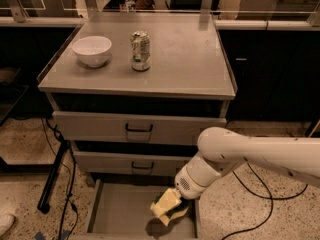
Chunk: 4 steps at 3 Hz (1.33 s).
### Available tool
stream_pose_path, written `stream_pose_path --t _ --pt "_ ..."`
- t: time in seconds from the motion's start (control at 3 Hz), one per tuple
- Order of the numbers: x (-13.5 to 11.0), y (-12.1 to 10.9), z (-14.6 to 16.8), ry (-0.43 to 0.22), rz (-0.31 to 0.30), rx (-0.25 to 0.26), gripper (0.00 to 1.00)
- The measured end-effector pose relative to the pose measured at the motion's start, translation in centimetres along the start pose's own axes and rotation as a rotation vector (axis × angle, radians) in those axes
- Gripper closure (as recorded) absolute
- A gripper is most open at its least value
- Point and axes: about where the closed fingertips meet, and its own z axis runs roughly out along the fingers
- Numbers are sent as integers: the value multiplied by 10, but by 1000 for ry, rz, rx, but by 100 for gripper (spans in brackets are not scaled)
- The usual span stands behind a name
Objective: Place sponge into bottom drawer
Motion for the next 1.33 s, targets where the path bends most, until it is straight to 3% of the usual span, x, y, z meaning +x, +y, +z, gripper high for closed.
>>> stream_pose_path --t 1.0,1.33 --pt "-9 -32 70 -47 115 -25 100" --pt "-9 -32 72 -46 118 -28 100"
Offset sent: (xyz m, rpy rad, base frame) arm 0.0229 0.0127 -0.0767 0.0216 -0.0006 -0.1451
